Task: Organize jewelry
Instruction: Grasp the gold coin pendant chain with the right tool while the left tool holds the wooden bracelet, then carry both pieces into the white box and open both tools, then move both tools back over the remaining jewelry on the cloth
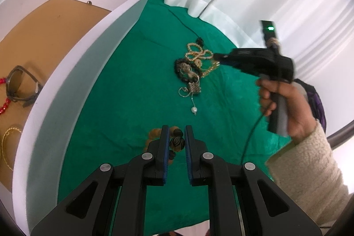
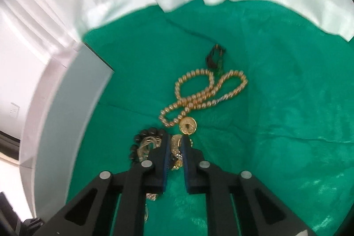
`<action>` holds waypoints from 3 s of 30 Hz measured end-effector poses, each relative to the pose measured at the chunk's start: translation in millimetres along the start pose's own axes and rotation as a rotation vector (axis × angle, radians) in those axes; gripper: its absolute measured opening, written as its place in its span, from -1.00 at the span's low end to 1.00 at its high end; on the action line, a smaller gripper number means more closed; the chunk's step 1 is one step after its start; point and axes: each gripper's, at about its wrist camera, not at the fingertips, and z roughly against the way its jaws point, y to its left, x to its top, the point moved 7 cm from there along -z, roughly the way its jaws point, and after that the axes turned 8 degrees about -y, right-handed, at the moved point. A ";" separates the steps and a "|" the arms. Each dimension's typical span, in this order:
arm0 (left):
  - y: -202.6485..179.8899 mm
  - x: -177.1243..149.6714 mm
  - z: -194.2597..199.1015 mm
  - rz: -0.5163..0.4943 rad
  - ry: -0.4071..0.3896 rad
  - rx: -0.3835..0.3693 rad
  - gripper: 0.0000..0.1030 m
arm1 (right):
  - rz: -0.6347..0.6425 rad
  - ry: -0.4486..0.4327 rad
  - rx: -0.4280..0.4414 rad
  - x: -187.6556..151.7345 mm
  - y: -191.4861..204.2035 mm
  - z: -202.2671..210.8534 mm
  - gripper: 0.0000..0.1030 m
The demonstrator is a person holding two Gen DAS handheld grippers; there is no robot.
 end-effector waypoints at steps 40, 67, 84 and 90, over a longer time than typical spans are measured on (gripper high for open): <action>28.3 129.7 212.0 0.082 -0.324 0.014 -0.78 | 0.341 -0.340 0.429 98.4 254.1 214.5 -0.79; 260.0 96.5 119.6 0.372 -0.148 0.413 -0.06 | 0.477 -0.024 0.272 13.7 305.4 -28.7 0.04; 25.1 58.5 141.3 -0.092 -0.311 0.252 0.89 | 0.394 -0.253 0.028 -79.2 136.5 101.9 0.46; -53.6 14.6 92.2 -0.186 -0.239 0.108 0.94 | 0.260 -0.243 -0.124 -121.2 42.0 127.7 0.54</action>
